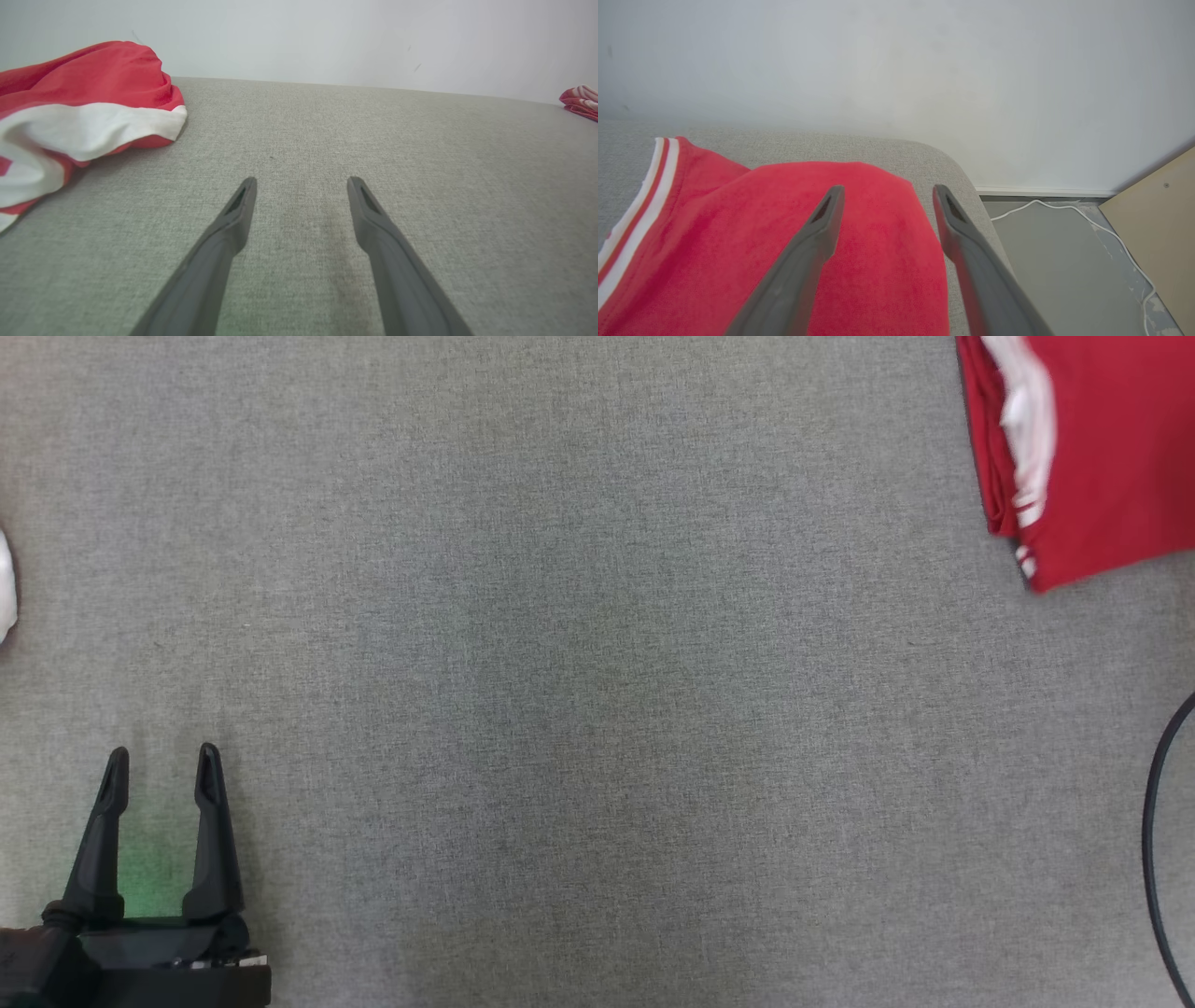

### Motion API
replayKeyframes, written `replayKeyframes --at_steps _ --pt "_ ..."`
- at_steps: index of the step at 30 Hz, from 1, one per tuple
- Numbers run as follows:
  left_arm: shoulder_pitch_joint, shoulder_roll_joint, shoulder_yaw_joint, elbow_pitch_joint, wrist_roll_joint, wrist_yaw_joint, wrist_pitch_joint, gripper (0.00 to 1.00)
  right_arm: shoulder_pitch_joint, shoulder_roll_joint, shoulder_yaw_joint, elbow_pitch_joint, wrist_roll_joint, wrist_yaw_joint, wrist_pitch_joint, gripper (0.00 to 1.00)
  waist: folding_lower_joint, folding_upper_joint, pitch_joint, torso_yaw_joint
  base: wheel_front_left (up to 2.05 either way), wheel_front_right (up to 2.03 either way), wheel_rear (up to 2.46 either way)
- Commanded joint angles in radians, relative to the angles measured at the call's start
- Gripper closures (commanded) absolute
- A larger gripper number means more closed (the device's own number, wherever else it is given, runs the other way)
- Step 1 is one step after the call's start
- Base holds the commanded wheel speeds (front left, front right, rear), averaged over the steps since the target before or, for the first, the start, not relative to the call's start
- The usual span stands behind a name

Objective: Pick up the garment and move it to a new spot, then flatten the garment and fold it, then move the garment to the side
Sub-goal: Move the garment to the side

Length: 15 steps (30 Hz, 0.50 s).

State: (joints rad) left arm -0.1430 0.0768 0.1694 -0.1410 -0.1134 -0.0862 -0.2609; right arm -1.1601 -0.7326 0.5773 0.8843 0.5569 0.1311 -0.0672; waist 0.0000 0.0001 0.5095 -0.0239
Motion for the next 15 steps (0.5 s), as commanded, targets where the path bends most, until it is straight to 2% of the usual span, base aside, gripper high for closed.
replayKeyframes --at_steps 1,9,15 --pt "0.003 0.005 0.003 0.0 0.011 0.0 -0.004 0.0 -0.01 0.004 0.001 0.003 -0.009 -0.001 -0.006 0.0 0.0 -0.0001 0.0 0.0 0.0 0.0 0.0" --pt "-0.001 -0.003 0.001 0.023 -0.002 0.003 -0.004 0.0 0.0 0.029 -0.02 -0.008 -0.041 -0.001 -0.091 0.0 0.0 -0.0001 -0.03 -0.002 0.0 0.0 0.0" --pt "0.016 -0.013 -0.001 0.048 -0.021 0.008 -0.004 0.0 0.067 0.072 -0.042 -0.047 -0.012 -0.001 -0.16 0.0 0.0 -0.0001 -0.094 0.009 0.0 0.0 0.0"
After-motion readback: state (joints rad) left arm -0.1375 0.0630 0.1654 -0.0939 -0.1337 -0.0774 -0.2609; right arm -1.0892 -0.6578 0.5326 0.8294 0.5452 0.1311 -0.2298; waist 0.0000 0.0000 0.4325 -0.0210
